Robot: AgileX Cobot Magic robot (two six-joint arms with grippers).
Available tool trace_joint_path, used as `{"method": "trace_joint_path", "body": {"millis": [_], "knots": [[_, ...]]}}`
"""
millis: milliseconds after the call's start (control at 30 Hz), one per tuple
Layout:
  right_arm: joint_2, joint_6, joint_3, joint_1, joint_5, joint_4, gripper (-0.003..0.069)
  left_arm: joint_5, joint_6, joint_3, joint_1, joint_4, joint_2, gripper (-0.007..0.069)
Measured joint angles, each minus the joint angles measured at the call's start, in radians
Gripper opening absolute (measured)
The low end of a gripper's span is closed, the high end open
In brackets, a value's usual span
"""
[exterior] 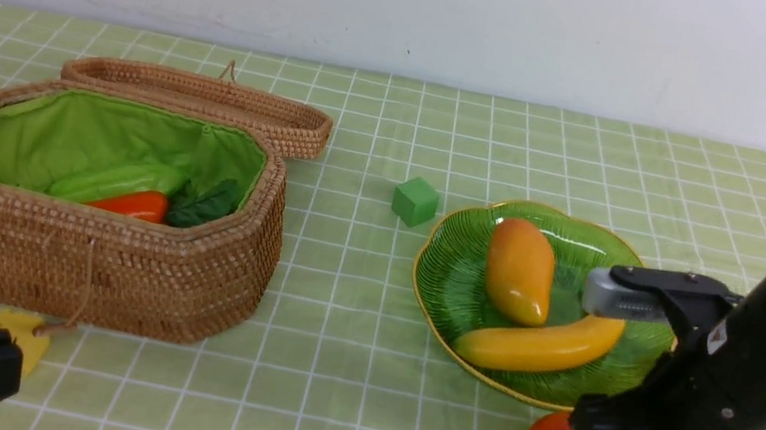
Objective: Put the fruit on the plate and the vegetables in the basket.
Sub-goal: Grab a tomato with your right arm and place it on the plate on the right.
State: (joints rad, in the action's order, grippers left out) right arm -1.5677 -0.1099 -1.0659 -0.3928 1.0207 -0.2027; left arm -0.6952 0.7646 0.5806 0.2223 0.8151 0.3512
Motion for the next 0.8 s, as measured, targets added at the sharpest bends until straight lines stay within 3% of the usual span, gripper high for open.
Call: {"method": "trace_joint_path", "body": {"millis": [333, 800], "knots": [[-0.075, -0.104, 0.0, -0.127, -0.062, 0.203, 0.0664, 0.003, 0.0, 0.0, 0.0, 0.0, 0.0, -0.0013], [-0.101, -0.155, -0.084, -0.245, -0.018, 0.338, 0.0647, -0.001, 0.0, -0.001, 0.0, 0.0, 0.0, -0.0011]]}}
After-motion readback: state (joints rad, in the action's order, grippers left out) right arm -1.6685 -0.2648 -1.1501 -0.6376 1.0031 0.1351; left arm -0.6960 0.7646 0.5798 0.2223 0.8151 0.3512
